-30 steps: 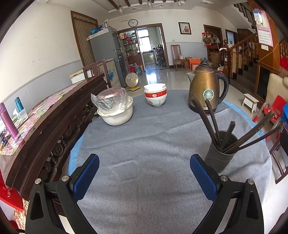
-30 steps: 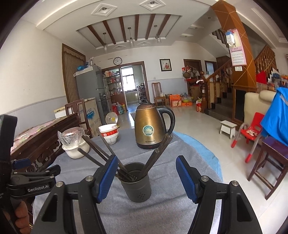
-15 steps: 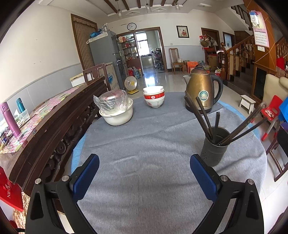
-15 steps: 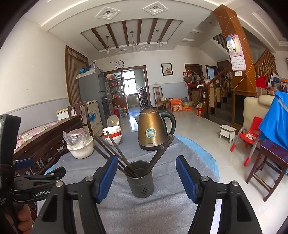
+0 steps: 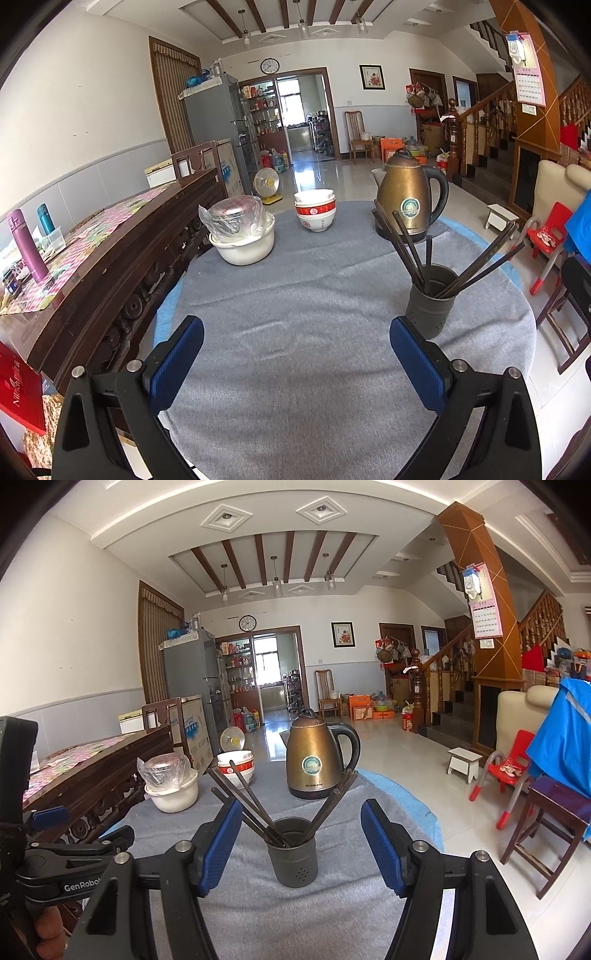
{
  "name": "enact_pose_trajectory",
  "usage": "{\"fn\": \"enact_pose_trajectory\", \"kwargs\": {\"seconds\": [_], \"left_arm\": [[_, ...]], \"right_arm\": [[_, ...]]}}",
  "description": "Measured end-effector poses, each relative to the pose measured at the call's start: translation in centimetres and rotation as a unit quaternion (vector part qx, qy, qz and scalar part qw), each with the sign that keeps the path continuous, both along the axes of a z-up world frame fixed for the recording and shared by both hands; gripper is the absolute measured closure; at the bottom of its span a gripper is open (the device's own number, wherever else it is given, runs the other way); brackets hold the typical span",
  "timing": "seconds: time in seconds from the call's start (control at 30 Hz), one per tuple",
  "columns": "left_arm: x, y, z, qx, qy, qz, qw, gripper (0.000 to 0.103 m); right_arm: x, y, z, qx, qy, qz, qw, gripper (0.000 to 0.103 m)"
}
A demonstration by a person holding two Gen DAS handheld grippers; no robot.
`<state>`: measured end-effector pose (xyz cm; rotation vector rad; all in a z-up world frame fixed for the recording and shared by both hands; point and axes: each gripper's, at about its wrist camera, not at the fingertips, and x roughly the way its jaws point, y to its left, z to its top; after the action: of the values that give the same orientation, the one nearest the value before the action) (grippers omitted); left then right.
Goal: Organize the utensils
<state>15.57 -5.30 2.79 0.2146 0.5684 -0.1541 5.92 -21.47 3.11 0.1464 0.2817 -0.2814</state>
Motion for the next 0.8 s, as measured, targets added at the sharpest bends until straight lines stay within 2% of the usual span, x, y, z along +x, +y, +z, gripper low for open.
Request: {"fn": "enact_pose_trajectory", "kwargs": {"seconds": [0.8], "left_arm": [[1.7,0.4,-1.3,0.006,0.014,0.004,0.9999,0.003]], "right_arm": [[2.7,-0.1,-1.7,0.014,0.022,0.001,1.0,0.032]]}}
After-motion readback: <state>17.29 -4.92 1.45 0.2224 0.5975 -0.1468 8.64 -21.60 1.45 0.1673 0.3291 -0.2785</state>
